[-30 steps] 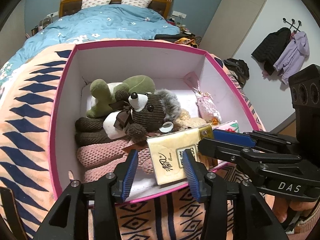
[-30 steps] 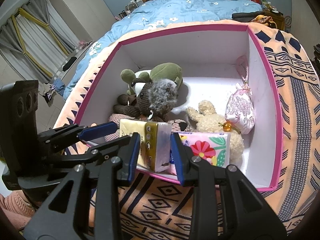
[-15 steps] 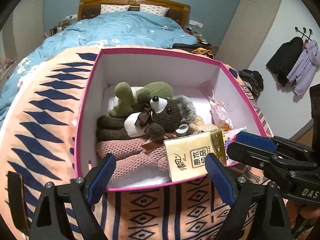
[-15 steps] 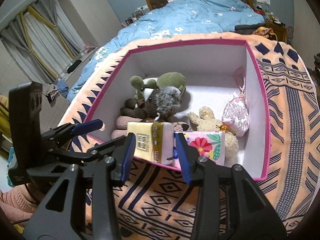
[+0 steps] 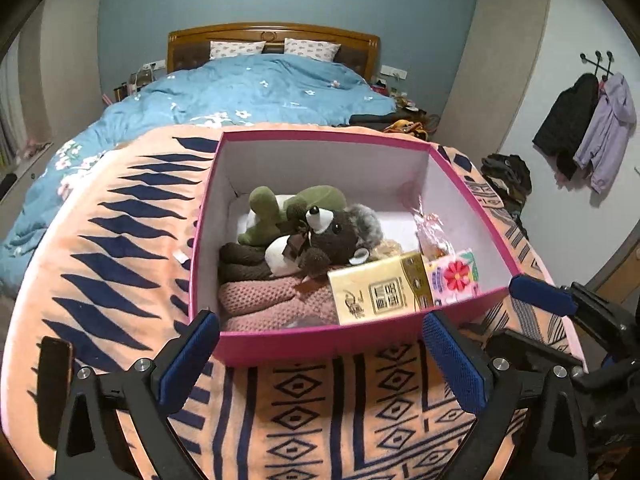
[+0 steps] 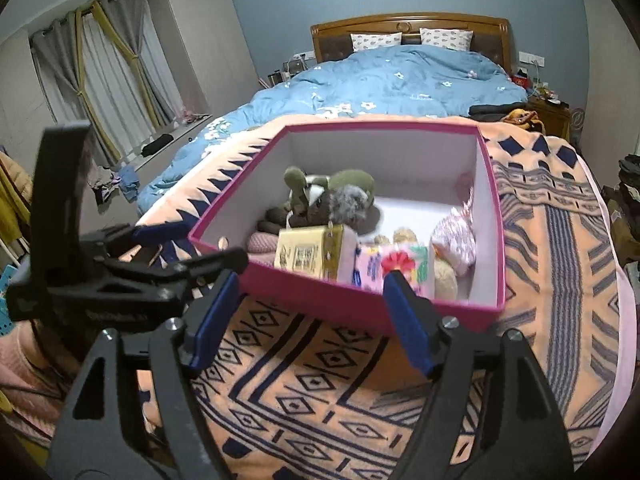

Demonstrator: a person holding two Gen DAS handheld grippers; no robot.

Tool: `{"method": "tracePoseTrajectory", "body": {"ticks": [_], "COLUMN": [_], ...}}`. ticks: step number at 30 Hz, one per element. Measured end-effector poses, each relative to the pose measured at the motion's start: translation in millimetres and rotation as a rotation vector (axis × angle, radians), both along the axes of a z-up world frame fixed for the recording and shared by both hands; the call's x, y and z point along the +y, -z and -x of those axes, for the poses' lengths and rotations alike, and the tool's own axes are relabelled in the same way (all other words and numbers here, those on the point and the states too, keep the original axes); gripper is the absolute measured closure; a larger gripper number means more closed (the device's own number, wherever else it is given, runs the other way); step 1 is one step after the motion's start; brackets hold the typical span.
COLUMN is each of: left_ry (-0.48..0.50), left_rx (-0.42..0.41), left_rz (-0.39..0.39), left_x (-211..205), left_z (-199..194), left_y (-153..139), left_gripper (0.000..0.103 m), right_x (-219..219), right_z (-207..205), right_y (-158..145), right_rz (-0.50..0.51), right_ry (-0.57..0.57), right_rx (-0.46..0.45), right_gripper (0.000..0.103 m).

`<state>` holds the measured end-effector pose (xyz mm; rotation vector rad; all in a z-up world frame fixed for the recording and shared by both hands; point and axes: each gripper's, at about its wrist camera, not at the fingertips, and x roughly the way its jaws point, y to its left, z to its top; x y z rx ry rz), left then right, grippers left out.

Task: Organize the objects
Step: 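Open the right gripper and pull it back from the box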

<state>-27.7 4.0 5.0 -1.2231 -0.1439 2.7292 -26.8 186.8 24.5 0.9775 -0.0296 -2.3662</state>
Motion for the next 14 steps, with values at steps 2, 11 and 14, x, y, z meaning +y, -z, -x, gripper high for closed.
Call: {"method": "tracePoseTrajectory", "body": {"ticks": [2, 11, 14], "left_ry": [0.005, 0.036, 0.043], "left_rx": [-0.001, -0.032, -0.038], "left_rz": [0.009, 0.029, 0.024], "left_x": [2.8, 16.2, 20.2], "left_z": [-4.8, -14.8, -17.9], "left_y": [0.0, 9.9, 11.2], "left_gripper": [0.000, 0.000, 0.000], "right_x": [2.6, 8.1, 6.0], "right_z": [-2.2, -8.4, -9.0], "right_y": [8.0, 36.2, 37.9], "right_rz": [-0.007, -0.020, -0.031], "right_ry": [0.013, 0.043, 0.036], "right_rx": [-0.018, -0.088, -0.080], "right_gripper": [0.027, 0.027, 0.027]}}
